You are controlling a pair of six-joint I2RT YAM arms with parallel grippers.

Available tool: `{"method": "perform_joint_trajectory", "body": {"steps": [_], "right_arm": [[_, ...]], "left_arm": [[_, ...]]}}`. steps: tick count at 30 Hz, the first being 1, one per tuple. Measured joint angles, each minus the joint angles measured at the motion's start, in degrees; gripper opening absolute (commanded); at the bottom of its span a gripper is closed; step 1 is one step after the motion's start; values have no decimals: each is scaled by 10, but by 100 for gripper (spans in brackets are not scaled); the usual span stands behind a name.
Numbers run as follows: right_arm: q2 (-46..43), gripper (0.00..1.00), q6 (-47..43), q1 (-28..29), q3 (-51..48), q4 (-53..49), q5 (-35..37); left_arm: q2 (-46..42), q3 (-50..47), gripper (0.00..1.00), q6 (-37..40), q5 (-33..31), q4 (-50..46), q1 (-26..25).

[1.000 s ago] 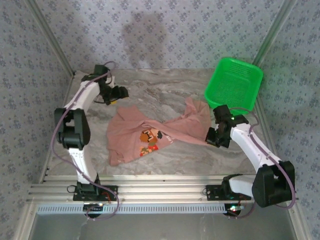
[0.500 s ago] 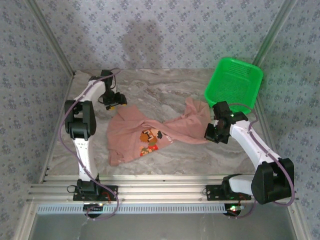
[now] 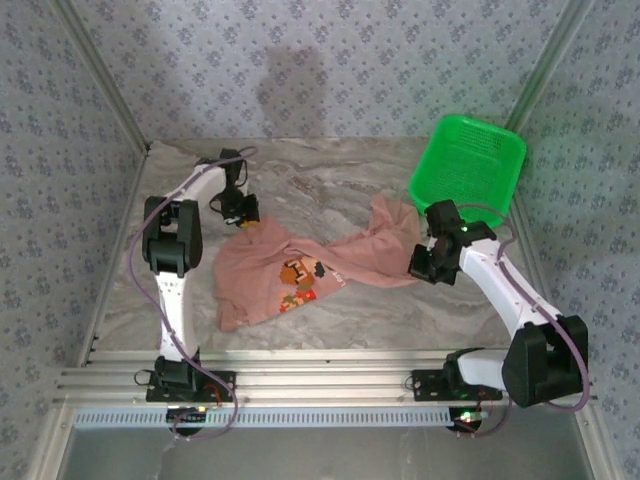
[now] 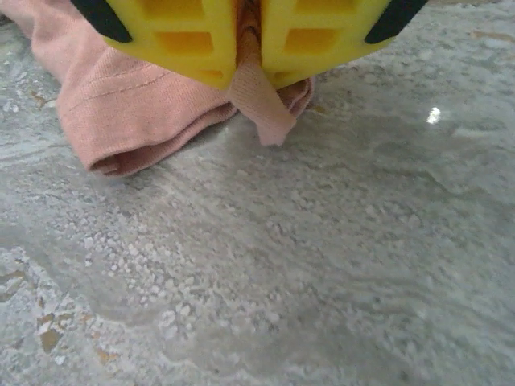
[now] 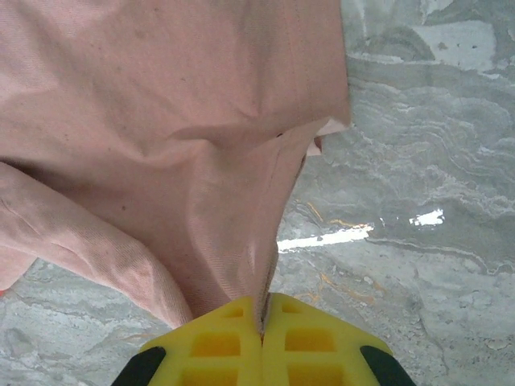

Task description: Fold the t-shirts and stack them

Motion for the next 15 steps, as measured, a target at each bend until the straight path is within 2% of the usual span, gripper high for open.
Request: {"method": "perform_joint_trajectory", "body": {"steps": [4,9,15], "right_arm": [[1,0,0,0,1,3,0],[1,0,0,0,2,6,0],[1,0,0,0,2,6,0]], "left_arm": [[-42,-29,8,-1,-9,4,-15],[-149,-82,9,-3,-33,25,-55],[-282,-211,10,-56,-46,71,-137]]}}
